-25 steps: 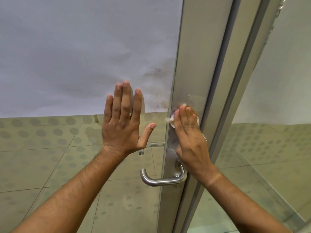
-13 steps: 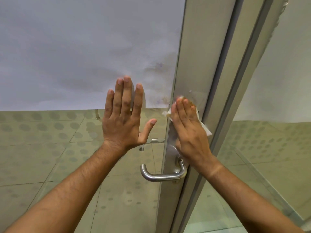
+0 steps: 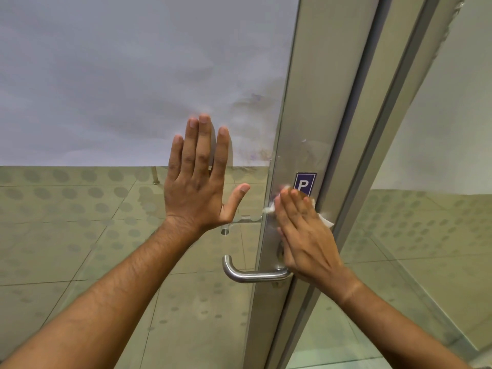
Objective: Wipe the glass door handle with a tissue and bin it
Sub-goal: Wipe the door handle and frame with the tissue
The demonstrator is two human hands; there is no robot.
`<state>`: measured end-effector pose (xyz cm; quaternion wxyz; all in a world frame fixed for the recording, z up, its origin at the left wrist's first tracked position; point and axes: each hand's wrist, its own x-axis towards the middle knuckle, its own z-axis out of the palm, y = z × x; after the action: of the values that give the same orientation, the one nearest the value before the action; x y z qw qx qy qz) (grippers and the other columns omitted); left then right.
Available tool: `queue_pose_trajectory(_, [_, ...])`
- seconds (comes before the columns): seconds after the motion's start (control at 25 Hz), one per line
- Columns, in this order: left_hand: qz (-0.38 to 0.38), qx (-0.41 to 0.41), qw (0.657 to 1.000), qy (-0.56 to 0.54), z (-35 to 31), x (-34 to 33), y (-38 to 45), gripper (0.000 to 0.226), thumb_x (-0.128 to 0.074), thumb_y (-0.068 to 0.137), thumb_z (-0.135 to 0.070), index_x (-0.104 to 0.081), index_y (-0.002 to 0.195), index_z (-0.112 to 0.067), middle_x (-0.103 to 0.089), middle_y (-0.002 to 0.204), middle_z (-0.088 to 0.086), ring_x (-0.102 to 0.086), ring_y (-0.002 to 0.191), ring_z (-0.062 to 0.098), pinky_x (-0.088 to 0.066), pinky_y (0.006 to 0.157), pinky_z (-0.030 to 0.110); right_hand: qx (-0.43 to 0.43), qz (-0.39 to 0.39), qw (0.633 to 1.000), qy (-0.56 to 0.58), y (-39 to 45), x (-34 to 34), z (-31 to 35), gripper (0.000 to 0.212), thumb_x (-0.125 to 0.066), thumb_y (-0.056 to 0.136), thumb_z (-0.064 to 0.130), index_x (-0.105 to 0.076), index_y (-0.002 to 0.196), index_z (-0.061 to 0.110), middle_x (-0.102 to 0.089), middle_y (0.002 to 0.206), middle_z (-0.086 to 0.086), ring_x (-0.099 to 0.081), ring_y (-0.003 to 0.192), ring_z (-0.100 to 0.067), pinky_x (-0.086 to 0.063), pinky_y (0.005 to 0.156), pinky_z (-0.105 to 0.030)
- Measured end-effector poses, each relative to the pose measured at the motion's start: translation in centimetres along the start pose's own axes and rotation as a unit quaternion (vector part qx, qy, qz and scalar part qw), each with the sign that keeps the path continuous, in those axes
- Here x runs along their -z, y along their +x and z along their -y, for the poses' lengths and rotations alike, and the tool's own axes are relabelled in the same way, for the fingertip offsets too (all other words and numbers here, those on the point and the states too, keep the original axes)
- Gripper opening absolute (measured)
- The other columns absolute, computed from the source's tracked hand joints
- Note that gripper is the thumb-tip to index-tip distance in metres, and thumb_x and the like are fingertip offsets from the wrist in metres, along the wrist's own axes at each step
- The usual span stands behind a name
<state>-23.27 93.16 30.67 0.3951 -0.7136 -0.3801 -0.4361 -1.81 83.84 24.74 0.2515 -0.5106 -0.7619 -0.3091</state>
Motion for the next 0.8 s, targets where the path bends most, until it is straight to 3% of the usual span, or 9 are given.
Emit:
queue_pose_trajectory(0.08, [-0.002, 0.001, 1.000, -0.004, 0.0, 0.0, 0.0, 0.095, -0.043, 0.093, -0.064, -0.009, 0.159, -0.005, -0.009, 0.161, 0.025, -0.010, 0.151, 0.040, -0.005, 0.126, 0.049, -0.024, -0.028, 0.999, 0.025, 1.1, 0.0, 0.1, 0.069, -0.044, 0.096, 0.028, -0.014, 0.151, -0.001, -0.005, 0.160, -0.018, -0.007, 0.150, -0.032, -0.007, 0.122, -0.044])
queue_pose_trajectory(0.24, [-0.003, 0.004, 1.000, -0.003, 0.0, 0.0, 0.1, 0.094, -0.044, 0.093, -0.063, -0.014, 0.159, -0.004, -0.010, 0.160, 0.025, -0.011, 0.150, 0.041, -0.005, 0.126, 0.049, 0.004, 0.034, 0.999, 0.015, -0.6, -0.4, 0.0, 0.074, -0.030, 0.098, 0.047, -0.014, 0.152, -0.002, -0.004, 0.161, -0.021, -0.007, 0.149, -0.034, -0.007, 0.122, -0.045])
queue_pose_trajectory(0.6, [0.010, 0.004, 1.000, 0.003, 0.0, 0.3, 0.2, 0.093, -0.043, 0.093, -0.063, -0.015, 0.158, -0.002, -0.008, 0.160, 0.025, -0.011, 0.150, 0.042, -0.004, 0.125, 0.049, 0.026, 0.165, 0.986, 0.001, -4.5, -0.7, 0.4, 0.067, -0.016, 0.101, 0.049, -0.025, 0.151, 0.004, -0.019, 0.159, -0.016, -0.008, 0.150, -0.025, -0.013, 0.120, -0.041])
queue_pose_trajectory(0.8, [0.012, 0.003, 1.000, 0.004, -0.1, 0.4, 0.3, 0.093, -0.043, 0.093, -0.064, -0.016, 0.157, -0.002, -0.008, 0.159, 0.026, -0.012, 0.149, 0.043, -0.005, 0.125, 0.049, 0.018, 0.097, 0.995, -0.004, -1.5, -0.3, 1.0, 0.071, -0.019, 0.100, 0.049, -0.013, 0.153, 0.001, -0.005, 0.161, -0.019, -0.004, 0.150, -0.029, -0.008, 0.122, -0.044])
